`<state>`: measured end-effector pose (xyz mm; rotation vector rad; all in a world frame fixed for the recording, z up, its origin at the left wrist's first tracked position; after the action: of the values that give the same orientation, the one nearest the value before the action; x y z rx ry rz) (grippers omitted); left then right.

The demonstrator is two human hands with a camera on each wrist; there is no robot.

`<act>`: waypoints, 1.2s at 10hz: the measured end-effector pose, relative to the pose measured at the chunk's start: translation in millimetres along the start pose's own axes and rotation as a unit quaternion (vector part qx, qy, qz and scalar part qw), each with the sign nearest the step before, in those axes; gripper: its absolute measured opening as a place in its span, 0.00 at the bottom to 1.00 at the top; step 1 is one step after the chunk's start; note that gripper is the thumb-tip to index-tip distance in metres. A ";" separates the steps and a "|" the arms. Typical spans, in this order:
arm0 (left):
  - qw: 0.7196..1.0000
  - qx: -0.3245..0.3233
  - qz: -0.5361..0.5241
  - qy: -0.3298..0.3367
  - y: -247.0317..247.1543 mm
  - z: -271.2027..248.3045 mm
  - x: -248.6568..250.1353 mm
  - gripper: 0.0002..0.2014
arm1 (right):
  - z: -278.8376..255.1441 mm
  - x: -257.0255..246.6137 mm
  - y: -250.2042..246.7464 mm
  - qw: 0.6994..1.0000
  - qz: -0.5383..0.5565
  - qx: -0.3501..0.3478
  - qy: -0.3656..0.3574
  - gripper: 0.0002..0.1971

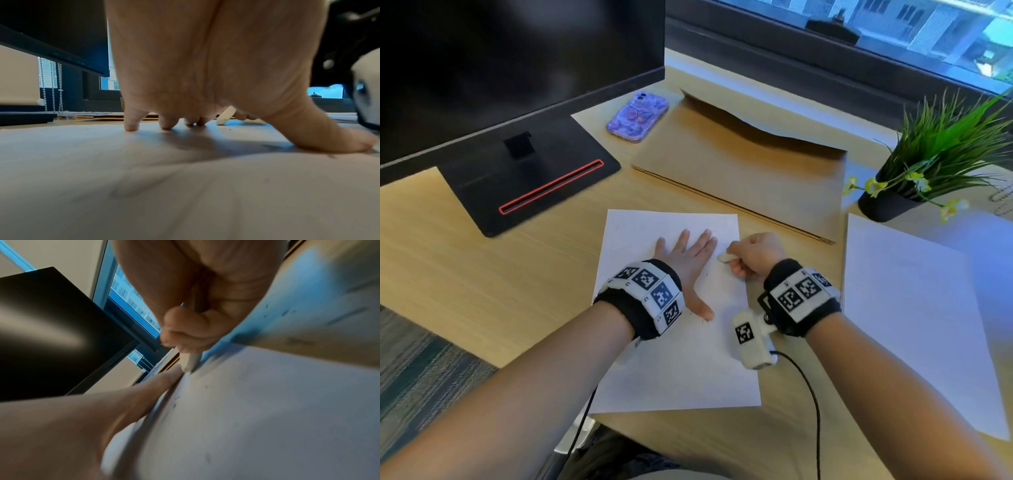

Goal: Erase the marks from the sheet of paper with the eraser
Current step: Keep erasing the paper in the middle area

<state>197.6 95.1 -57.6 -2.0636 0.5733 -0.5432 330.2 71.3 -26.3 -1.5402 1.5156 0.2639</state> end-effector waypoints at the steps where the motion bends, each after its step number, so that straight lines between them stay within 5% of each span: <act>1: 1.000 -0.001 0.004 -0.001 0.1 -0.2 0.5 0.65 | -7.0 2.2 2.6 1.000 -0.003 -0.013 -0.004 0.11; 2: 1.000 0.001 0.012 -0.002 0.8 1.0 0.3 0.65 | -33.4 16.4 11.7 0.992 -0.077 -0.097 -0.023 0.12; 3: 1.000 0.002 0.012 -0.001 1.8 1.9 -0.1 0.65 | -31.0 17.3 11.6 0.990 -0.092 -0.103 -0.019 0.13; 5: 1.000 -0.004 0.008 -0.002 0.8 0.9 0.3 0.65 | 3.3 -2.0 3.2 1.000 0.003 -0.003 0.014 0.11; 7: 1.000 0.000 0.014 0.004 0.7 1.9 -0.6 0.65 | -32.1 15.5 16.9 0.985 -0.081 -0.154 0.008 0.10; 9: 1.000 -0.003 0.004 0.004 0.1 -0.1 -0.4 0.65 | 9.4 -4.3 3.5 0.998 0.048 -0.004 0.031 0.06; 11: 1.000 -0.006 0.015 0.000 -0.8 0.1 0.3 0.65 | -35.7 18.8 14.0 0.983 -0.119 -0.140 -0.002 0.10; 12: 1.000 -0.006 0.013 0.000 -1.1 0.3 0.4 0.65 | -21.9 13.1 6.1 0.992 -0.087 -0.095 0.005 0.09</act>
<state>198.4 95.6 -56.7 -2.0643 0.6048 -0.5259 318.2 48.0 -26.3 -1.8153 1.3854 0.3074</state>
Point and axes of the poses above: each hand's wrist, its own z-axis towards the middle knuckle, its own y-axis out of the palm, x = y × z, the point moved 2 cm from there along z, towards the middle knuckle, and after that the axes turned 6 degrees about x, right-handed, at the moved point
